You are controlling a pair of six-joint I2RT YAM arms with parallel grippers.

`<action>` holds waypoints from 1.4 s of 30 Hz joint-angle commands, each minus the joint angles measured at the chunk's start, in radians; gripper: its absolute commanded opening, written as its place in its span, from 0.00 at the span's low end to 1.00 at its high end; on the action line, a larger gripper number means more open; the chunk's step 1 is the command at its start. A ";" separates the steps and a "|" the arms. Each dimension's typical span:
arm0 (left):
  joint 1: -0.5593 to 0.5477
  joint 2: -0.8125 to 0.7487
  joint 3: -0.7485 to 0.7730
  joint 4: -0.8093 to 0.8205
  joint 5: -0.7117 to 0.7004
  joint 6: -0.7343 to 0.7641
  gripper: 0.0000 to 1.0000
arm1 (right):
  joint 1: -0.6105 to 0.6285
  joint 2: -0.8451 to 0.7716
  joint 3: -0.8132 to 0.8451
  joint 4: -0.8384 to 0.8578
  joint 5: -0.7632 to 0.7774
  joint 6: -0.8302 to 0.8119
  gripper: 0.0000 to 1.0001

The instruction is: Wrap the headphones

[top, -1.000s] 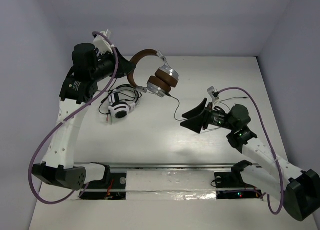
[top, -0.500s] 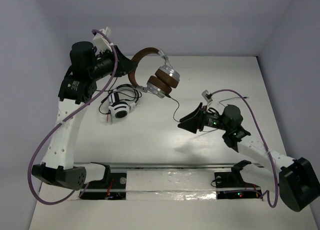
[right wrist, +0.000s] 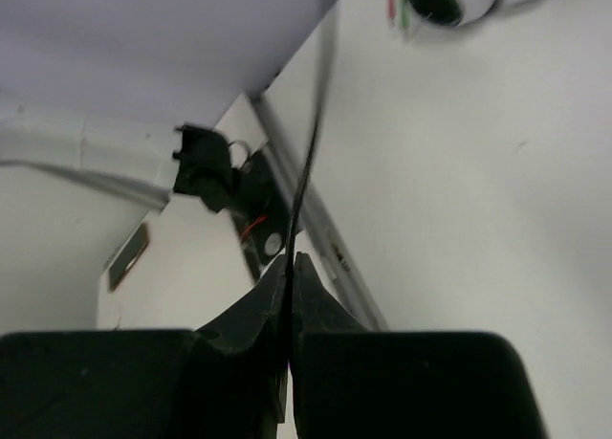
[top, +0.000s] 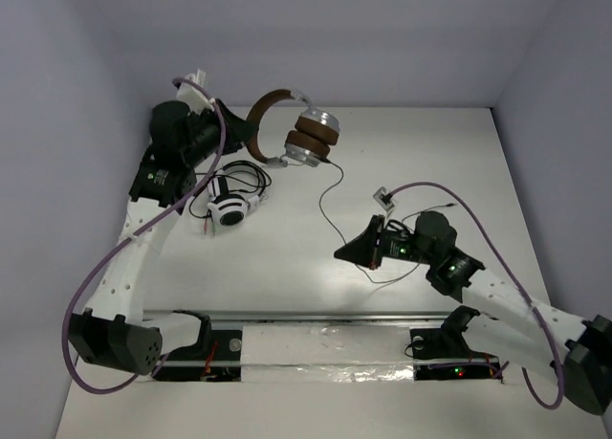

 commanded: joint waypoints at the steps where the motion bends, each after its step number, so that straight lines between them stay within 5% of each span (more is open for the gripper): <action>1: 0.006 -0.115 -0.174 0.083 -0.254 -0.018 0.00 | 0.015 -0.092 0.222 -0.459 0.312 -0.135 0.00; 4: 0.006 -0.204 -0.345 0.076 -0.354 0.006 0.00 | 0.015 -0.067 0.420 -0.688 0.504 -0.210 0.00; 12: 0.006 -0.353 -0.590 -0.011 -0.388 0.068 0.00 | 0.015 0.144 0.820 -0.857 0.730 -0.372 0.00; 15: 0.006 -0.372 -0.593 -0.041 -0.428 0.103 0.00 | 0.024 0.207 0.967 -0.891 0.678 -0.429 0.00; 21: -0.073 -0.288 -0.566 -0.053 -0.293 0.175 0.00 | 0.025 0.376 1.216 -0.957 0.497 -0.541 0.00; 30: -0.168 -0.199 -0.523 -0.098 -0.318 0.248 0.00 | 0.034 0.537 1.449 -1.032 0.376 -0.594 0.00; 42: -0.223 -0.229 -0.511 -0.027 -0.002 0.331 0.00 | 0.034 0.695 1.382 -0.950 0.453 -0.571 0.00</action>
